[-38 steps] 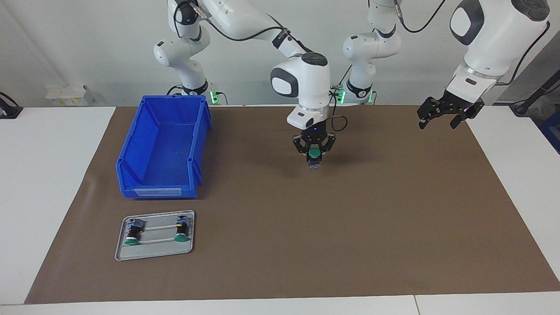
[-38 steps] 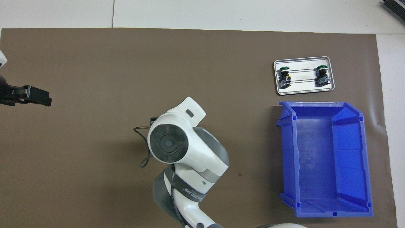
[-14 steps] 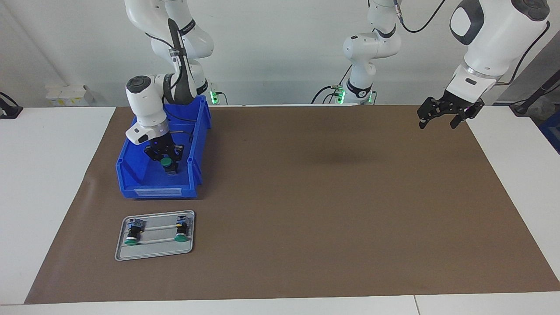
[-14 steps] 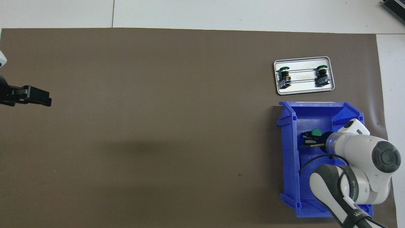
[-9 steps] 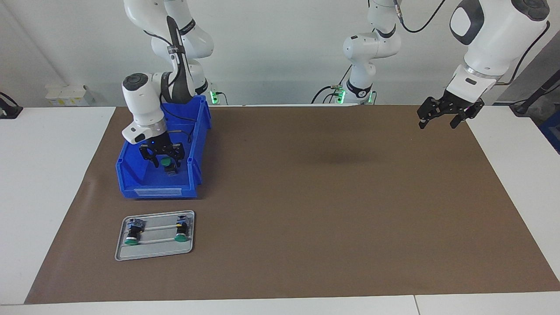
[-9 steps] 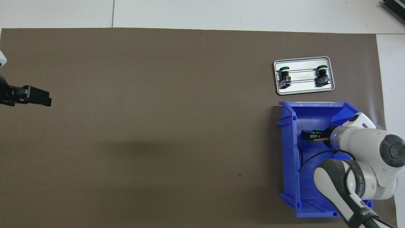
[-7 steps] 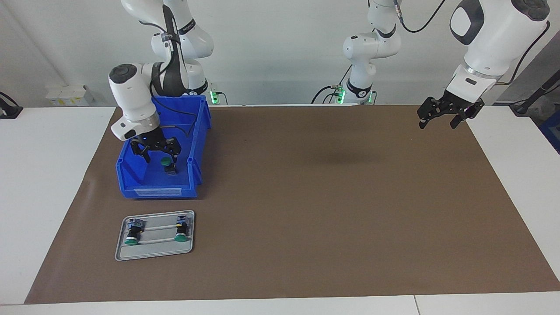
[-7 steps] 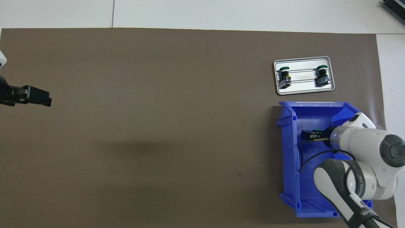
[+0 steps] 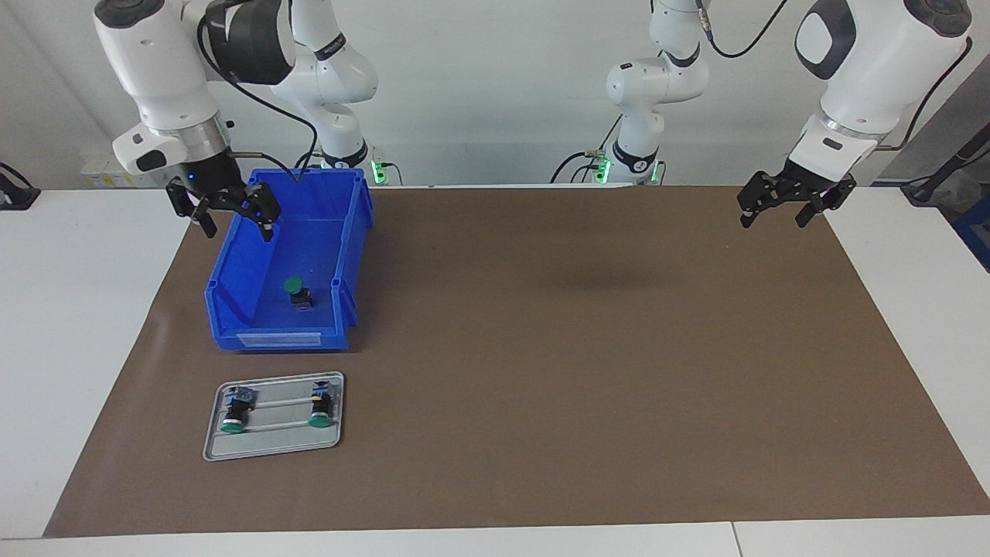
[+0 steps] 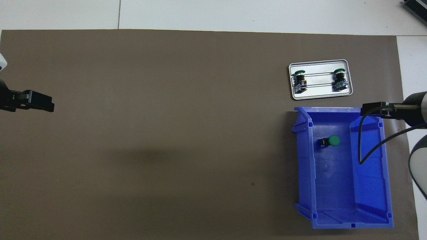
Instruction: Place and press button with both arms
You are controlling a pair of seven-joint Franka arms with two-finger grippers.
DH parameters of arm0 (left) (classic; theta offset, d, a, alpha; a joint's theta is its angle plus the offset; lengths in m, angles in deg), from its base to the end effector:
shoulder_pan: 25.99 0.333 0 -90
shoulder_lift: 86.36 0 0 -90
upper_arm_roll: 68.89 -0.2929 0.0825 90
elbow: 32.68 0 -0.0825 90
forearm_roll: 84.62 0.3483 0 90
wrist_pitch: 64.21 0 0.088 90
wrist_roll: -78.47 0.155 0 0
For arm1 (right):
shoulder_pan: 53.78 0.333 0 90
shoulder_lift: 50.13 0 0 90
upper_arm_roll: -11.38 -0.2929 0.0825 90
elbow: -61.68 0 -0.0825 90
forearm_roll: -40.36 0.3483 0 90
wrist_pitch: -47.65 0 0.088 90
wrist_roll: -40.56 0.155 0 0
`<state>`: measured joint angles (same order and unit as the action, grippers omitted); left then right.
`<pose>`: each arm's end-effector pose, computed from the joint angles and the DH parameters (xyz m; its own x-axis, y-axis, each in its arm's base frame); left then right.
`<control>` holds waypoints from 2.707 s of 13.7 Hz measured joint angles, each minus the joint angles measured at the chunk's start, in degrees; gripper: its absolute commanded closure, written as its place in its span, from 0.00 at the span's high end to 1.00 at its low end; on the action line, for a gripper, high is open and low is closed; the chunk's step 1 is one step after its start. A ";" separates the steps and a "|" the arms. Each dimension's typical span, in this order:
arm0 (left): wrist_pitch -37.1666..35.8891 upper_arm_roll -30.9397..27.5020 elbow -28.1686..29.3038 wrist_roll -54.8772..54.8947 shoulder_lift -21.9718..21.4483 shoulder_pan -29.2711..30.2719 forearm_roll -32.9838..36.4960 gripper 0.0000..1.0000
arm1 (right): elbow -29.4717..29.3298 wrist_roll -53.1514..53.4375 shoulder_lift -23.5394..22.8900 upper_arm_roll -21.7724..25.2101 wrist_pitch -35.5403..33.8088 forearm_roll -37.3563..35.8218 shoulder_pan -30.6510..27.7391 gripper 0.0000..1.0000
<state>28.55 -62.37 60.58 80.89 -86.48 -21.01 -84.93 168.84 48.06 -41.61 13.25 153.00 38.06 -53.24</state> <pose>0.5209 -0.0149 0.5338 0.9976 -0.0688 -0.0064 -0.0688 -0.9976 0.0054 0.5002 -0.0174 0.5205 0.9824 -0.1430 0.1202 -0.1463 -0.9891 0.0193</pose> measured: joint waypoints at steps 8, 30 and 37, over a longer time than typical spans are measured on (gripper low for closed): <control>0.00 0.00 0.00 0.00 0.00 0.00 0.00 1.00 | -18.59 2.48 -3.90 0.31 -16.79 -0.96 0.49 1.00; 0.00 0.00 0.00 0.00 0.00 0.00 0.00 1.00 | -13.05 -2.51 -4.48 0.51 -13.25 1.75 0.39 1.00; 0.00 0.00 0.00 0.00 0.00 0.00 0.00 1.00 | -13.00 -2.70 -4.48 0.11 -13.32 1.25 1.08 1.00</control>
<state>28.55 -62.37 60.58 80.89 -86.48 -21.01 -84.93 155.84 45.36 -46.09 13.36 139.68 39.30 -52.16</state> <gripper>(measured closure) 0.000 0.000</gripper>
